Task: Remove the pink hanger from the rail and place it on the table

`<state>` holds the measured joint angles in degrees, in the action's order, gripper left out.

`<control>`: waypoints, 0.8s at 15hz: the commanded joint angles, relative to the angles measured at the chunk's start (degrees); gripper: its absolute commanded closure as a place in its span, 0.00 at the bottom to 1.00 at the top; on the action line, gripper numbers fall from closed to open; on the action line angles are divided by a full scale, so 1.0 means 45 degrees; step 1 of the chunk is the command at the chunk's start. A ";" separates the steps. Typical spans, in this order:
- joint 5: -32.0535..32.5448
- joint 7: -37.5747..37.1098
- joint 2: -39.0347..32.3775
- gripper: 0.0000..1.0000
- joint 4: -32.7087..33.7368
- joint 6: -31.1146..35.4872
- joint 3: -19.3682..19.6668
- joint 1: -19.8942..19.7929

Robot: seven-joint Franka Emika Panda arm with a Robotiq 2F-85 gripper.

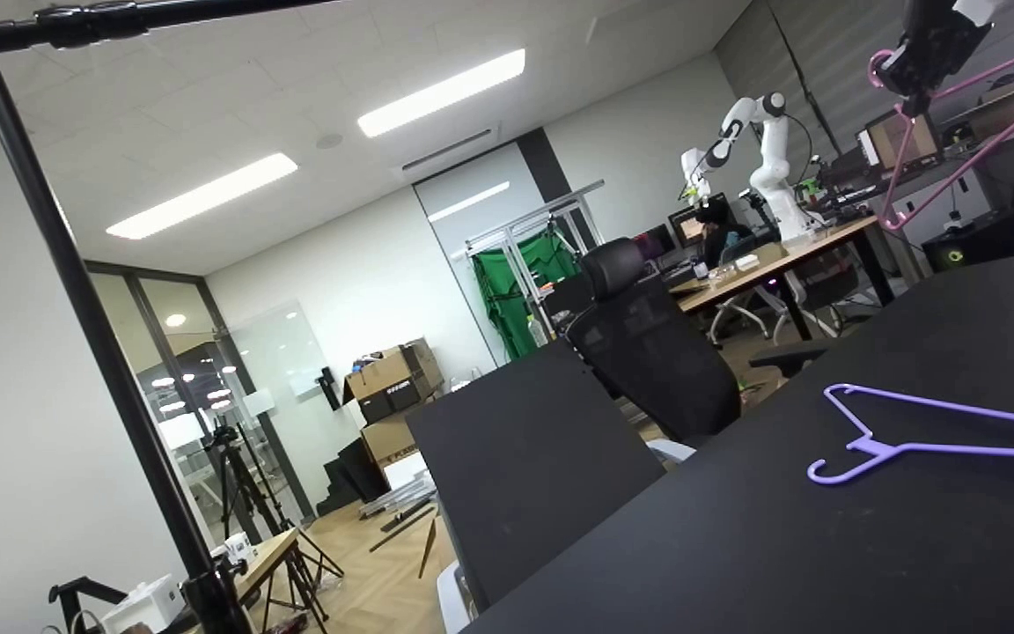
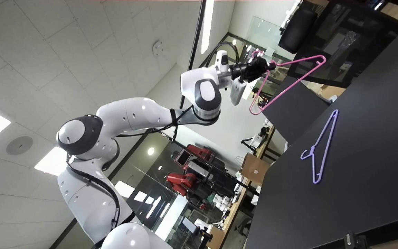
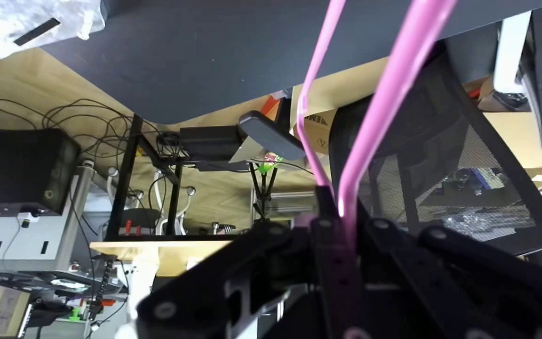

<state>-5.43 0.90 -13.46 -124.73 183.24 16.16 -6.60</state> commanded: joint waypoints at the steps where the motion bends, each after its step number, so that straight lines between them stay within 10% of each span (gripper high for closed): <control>1: -0.0005 0.0000 0.0017 0.93 0.0035 -0.0035 0.0001 0.0021; 8: 0.0277 -0.0203 0.0060 0.98 0.0081 -0.0123 -0.0232 -0.0247; 12: -0.0126 -0.0047 -0.1825 0.98 -0.0073 0.3664 0.0676 0.0731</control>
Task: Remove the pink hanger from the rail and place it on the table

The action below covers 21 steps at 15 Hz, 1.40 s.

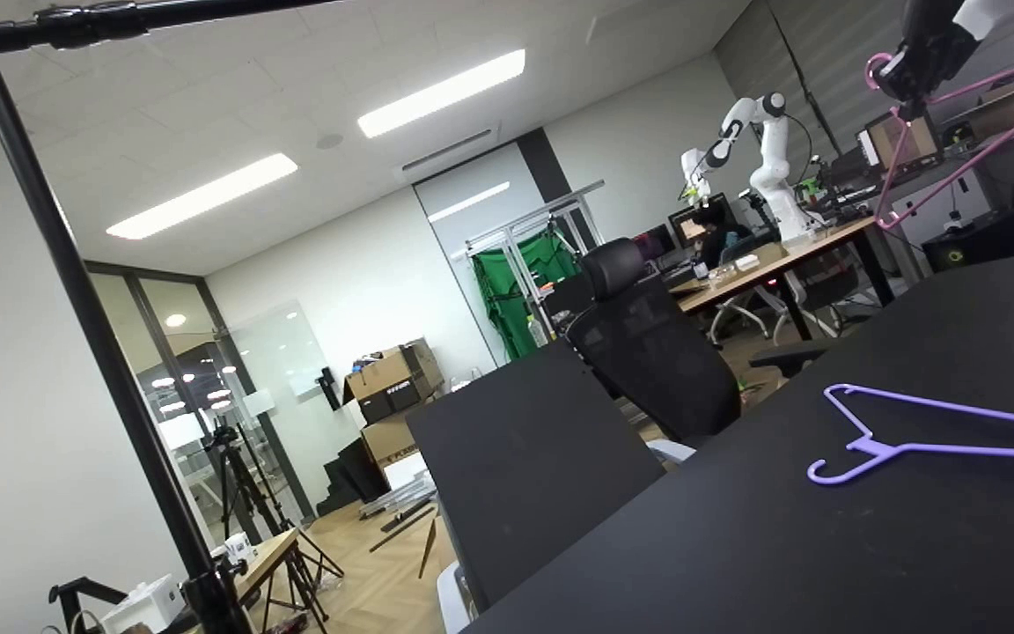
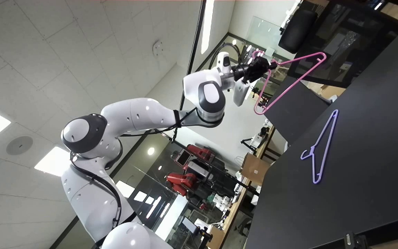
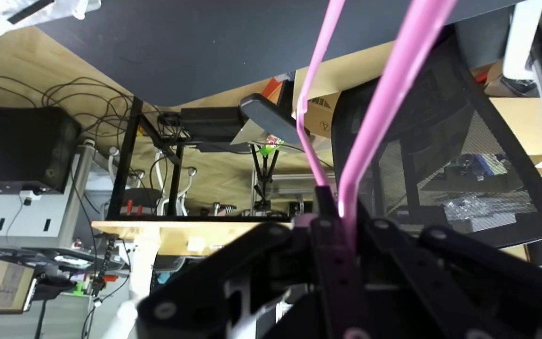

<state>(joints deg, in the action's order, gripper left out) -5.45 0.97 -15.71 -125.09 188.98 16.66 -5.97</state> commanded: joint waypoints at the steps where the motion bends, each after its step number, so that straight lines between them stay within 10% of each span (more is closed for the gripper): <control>1: -0.0401 0.0072 -0.1877 0.98 0.0017 0.3399 0.0736 0.0817; 9: -0.1914 0.0071 -0.5131 0.98 0.3031 0.2003 0.3058 0.3373; 21: -0.1808 0.0113 -0.5146 0.93 0.2875 0.2040 0.2913 0.3263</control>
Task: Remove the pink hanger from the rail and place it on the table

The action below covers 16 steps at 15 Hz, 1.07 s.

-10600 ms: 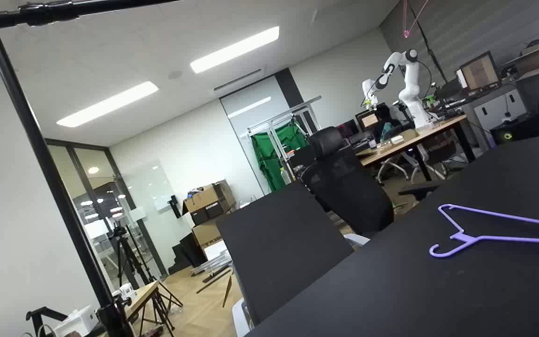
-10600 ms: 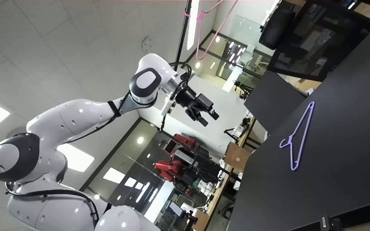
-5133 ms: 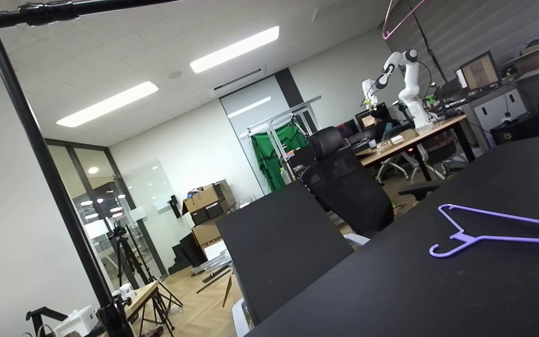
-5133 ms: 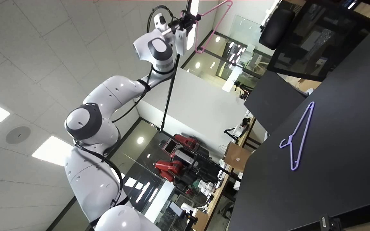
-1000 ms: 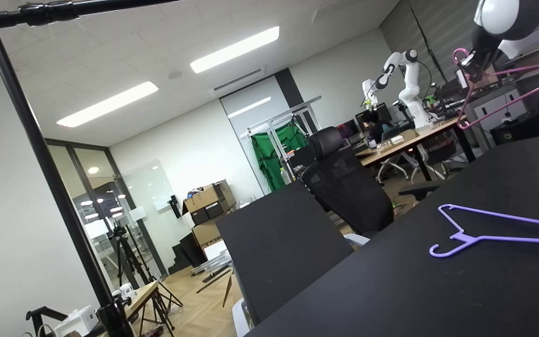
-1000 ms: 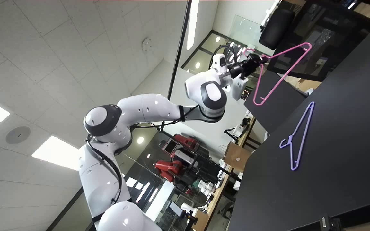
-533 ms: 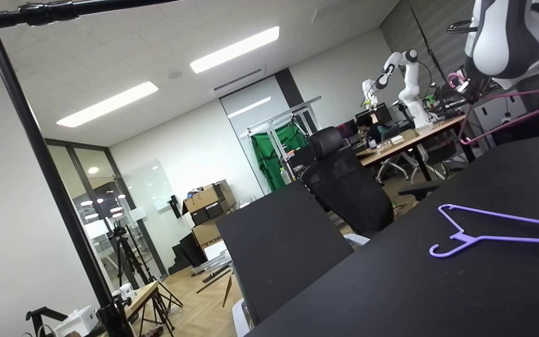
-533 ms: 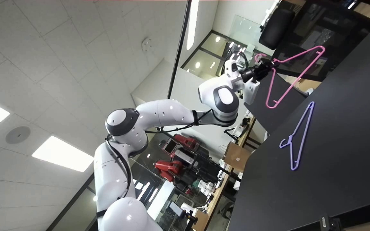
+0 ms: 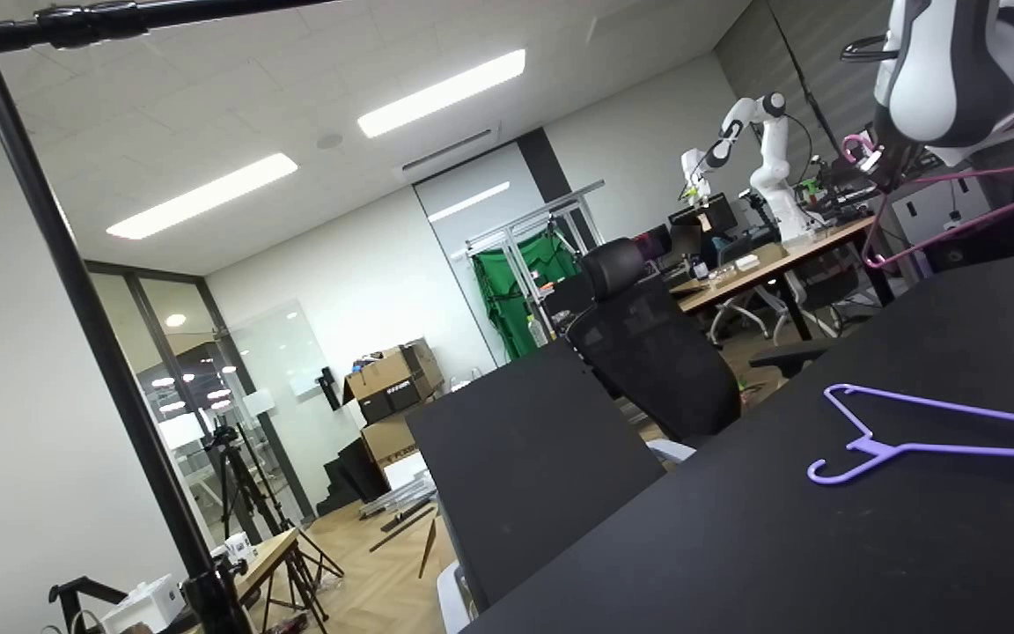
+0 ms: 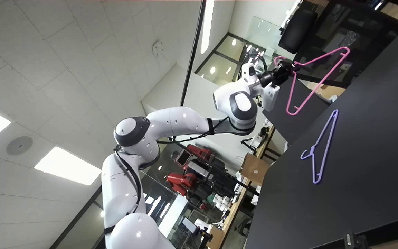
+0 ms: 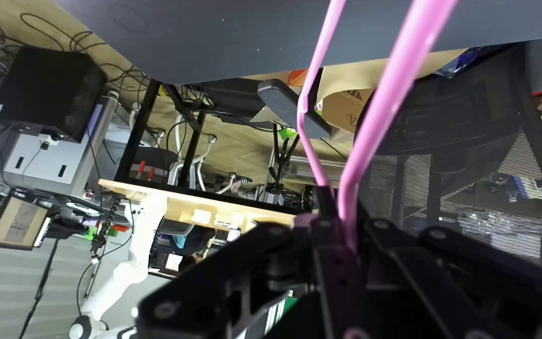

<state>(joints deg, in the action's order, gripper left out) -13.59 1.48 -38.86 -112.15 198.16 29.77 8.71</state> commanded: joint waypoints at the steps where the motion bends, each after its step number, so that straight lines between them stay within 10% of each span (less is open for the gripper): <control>1: 0.0000 0.0000 0.0000 0.93 0.0003 0.0000 0.0000 0.0000; 16: -0.1072 -0.0806 -0.2420 0.98 0.1749 -0.0024 0.0759 0.1413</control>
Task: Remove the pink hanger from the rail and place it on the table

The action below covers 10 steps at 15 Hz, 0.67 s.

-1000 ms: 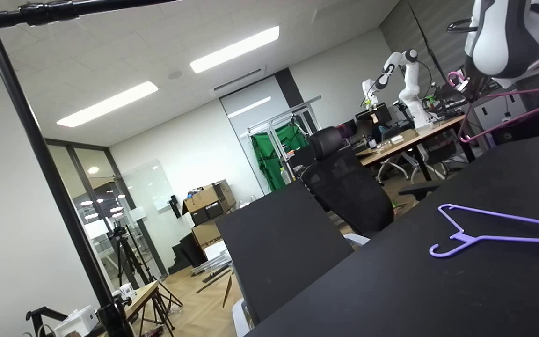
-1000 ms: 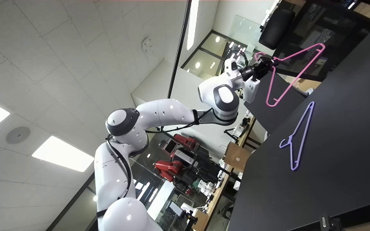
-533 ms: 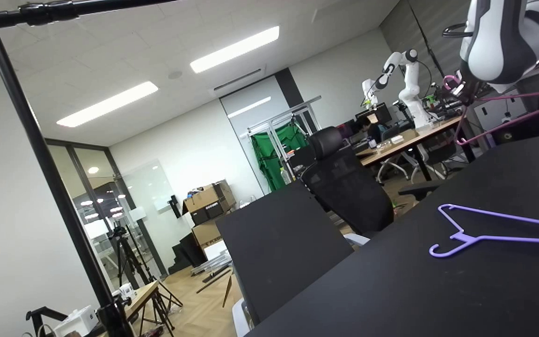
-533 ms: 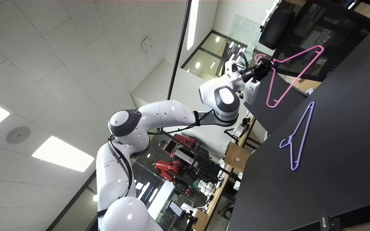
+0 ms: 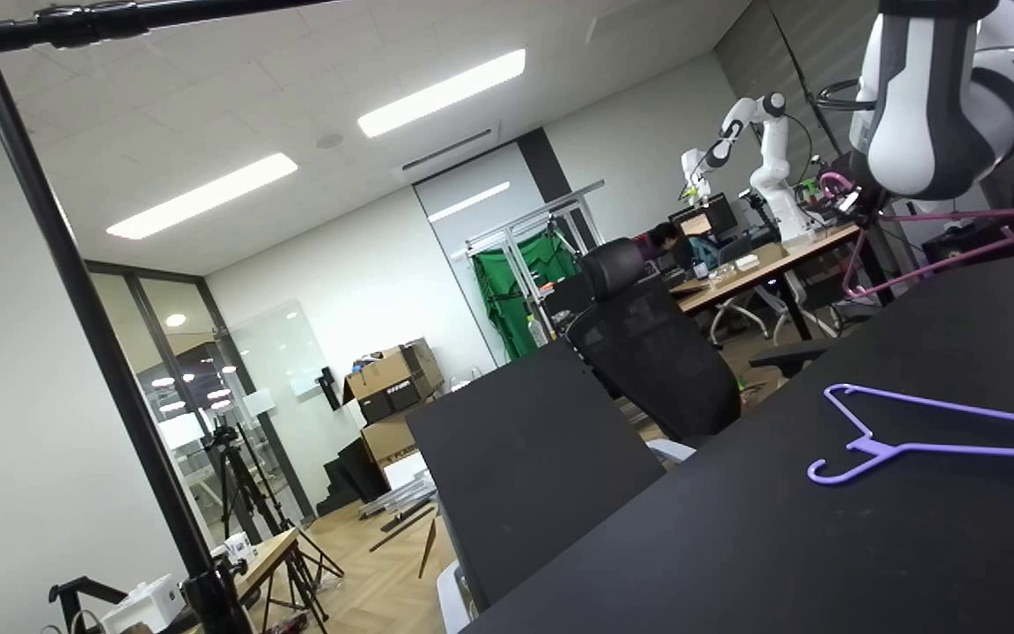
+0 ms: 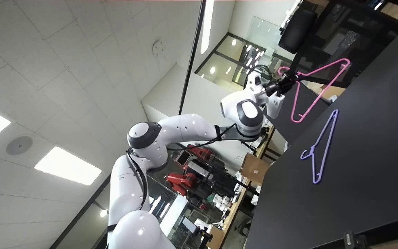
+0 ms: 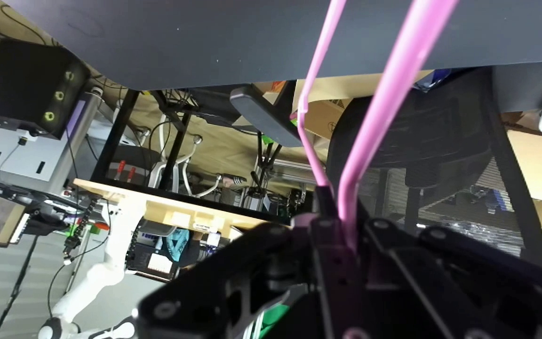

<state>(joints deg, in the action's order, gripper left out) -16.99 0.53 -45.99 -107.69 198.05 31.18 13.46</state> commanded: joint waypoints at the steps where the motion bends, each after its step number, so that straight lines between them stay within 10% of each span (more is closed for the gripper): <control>1: -0.0409 -0.0693 -0.1100 0.98 0.0960 0.0000 0.0554 0.0464; 10: -0.2079 -0.1206 -0.3959 0.98 0.2728 0.0000 0.1506 0.1513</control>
<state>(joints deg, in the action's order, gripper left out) -22.96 -3.58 -58.44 -99.54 198.05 35.68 18.61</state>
